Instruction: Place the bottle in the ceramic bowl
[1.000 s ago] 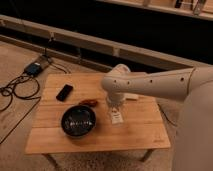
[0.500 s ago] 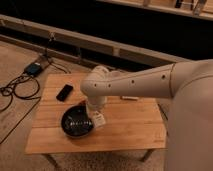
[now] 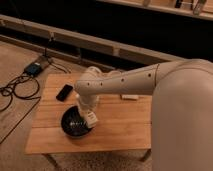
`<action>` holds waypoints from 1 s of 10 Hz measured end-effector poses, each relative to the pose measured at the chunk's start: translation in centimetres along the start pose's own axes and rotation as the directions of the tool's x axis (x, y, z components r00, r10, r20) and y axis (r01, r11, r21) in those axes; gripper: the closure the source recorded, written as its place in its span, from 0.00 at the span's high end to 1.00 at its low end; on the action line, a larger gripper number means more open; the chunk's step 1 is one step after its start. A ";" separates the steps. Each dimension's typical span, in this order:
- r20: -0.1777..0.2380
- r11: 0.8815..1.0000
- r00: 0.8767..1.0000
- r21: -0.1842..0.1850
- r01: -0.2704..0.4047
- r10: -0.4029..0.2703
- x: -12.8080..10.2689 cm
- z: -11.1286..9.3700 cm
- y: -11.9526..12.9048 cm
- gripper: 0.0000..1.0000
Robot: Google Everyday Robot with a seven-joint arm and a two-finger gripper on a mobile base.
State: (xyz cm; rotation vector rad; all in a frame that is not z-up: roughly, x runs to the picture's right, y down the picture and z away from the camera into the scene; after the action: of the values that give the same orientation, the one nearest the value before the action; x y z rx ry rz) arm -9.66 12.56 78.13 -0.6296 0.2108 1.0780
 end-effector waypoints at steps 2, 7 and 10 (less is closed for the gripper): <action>0.009 1.000 1.000 -0.026 0.016 -0.016 -1.0 0.9 0.3 0.10; 0.030 0.997 0.999 -0.080 0.020 -0.018 -2.5 2.1 0.5 0.60; 0.029 0.994 0.999 -0.104 0.020 -0.017 -2.4 2.2 0.6 0.80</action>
State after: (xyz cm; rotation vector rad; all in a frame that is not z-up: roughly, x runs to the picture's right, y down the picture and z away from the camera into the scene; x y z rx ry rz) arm -11.62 12.21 80.78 -0.7089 0.1249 1.0843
